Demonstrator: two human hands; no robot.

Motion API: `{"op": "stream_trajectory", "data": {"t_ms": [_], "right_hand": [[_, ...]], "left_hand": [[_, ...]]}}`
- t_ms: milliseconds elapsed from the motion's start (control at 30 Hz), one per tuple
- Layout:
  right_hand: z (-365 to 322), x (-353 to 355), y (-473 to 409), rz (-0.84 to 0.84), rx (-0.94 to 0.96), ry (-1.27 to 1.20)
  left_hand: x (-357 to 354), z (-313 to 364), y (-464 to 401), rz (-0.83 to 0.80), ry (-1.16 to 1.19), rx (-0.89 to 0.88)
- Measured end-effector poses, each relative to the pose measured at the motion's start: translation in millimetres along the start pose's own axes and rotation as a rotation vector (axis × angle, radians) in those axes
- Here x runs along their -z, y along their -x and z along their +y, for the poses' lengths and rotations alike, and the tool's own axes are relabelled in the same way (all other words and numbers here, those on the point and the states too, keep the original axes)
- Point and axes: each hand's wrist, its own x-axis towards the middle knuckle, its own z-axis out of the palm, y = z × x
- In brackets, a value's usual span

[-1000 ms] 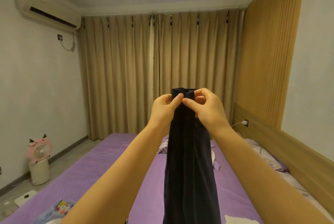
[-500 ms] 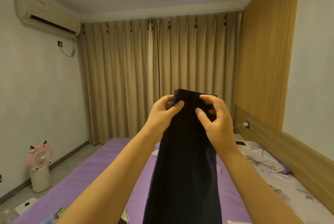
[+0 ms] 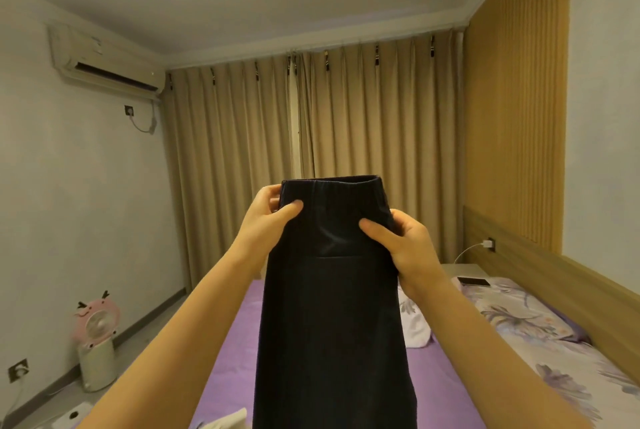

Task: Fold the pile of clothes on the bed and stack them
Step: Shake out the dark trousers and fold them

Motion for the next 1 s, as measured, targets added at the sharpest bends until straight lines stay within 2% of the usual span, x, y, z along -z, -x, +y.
{"op": "stream_trajectory", "data": {"t_ms": [133, 200, 333, 467, 567, 700, 867, 1000], "right_hand": [[2.1, -26.0, -0.1, -0.078, 0.007, 0.035], [4.7, -38.8, 3.6, -0.121, 0.057, 0.074], [11.1, -47.3, 15.1, -0.11, 0.101, 0.112], [27.9, -29.1, 34.3, -0.123, 0.014, 0.14], [47.0, 1.2, 56.9, -0.163, -0.103, 0.256], [84.2, 45.3, 90.1, -0.137, -0.243, 0.451], [109.2, 71.2, 116.1, -0.064, -0.339, 0.301], [97.5, 52.2, 109.5, -0.129, -0.329, 0.196]], "left_hand": [[3.6, 12.4, -4.3, 0.083, -0.654, -0.47], [-4.9, 21.0, -8.5, 0.025, -0.87, -0.57], [-10.5, 16.0, -14.8, -0.09, -0.877, -0.441], [-26.8, -7.4, -10.3, -0.04, -0.91, -0.592], [-34.2, -9.1, -9.5, 0.01, -0.877, -0.715], [-38.0, 0.9, -13.5, 0.073, -0.886, -0.764], [-50.9, -8.5, -5.1, 0.033, -0.951, -0.721], [-52.3, -14.5, 4.9, 0.017, -0.941, -0.711]]}}
